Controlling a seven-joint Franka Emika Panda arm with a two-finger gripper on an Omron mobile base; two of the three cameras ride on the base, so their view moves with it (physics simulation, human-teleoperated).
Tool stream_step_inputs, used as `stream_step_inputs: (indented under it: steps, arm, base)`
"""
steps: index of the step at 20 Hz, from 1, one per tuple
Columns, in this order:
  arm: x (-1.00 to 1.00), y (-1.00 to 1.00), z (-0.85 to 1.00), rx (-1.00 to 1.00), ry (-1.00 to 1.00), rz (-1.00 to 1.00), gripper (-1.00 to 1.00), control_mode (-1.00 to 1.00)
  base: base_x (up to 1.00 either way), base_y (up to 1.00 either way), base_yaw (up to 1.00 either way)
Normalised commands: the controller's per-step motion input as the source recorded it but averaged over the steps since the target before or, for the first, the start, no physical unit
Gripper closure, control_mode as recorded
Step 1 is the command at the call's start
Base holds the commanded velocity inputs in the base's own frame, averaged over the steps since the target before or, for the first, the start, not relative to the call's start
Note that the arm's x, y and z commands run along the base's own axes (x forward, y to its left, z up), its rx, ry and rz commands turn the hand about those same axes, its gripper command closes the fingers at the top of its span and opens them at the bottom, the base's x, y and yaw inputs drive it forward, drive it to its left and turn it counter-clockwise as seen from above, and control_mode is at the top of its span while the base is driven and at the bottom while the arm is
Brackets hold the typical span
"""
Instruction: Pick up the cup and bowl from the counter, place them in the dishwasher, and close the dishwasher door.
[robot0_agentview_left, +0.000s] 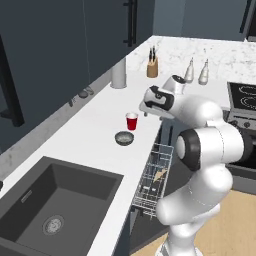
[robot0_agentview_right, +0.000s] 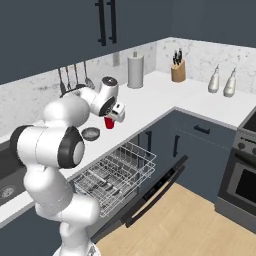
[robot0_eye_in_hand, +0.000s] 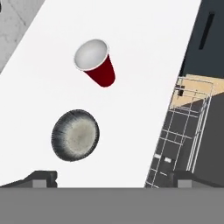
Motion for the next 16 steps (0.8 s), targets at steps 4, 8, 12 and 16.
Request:
stream_step_inputs:
  steps: [4, 8, 12, 16]
  arm:
    - [0.63, 0.00, -0.09, 0.00, 0.00, 0.00, -1.00, -1.00]
    - [0.51, 0.00, -0.12, 0.00, 0.00, 0.00, -1.00, -1.00]
    - [0.54, 0.03, -0.25, 0.00, 0.00, 0.00, -1.00, -1.00]
    - [0.51, 0.14, -0.41, 0.00, 0.00, 0.00, -1.00, -1.00]
  base:
    - [0.00, 0.00, 0.00]
    - [0.00, 0.00, 0.00]
    - [0.00, 0.00, 0.00]
    - [0.00, 0.00, 0.00]
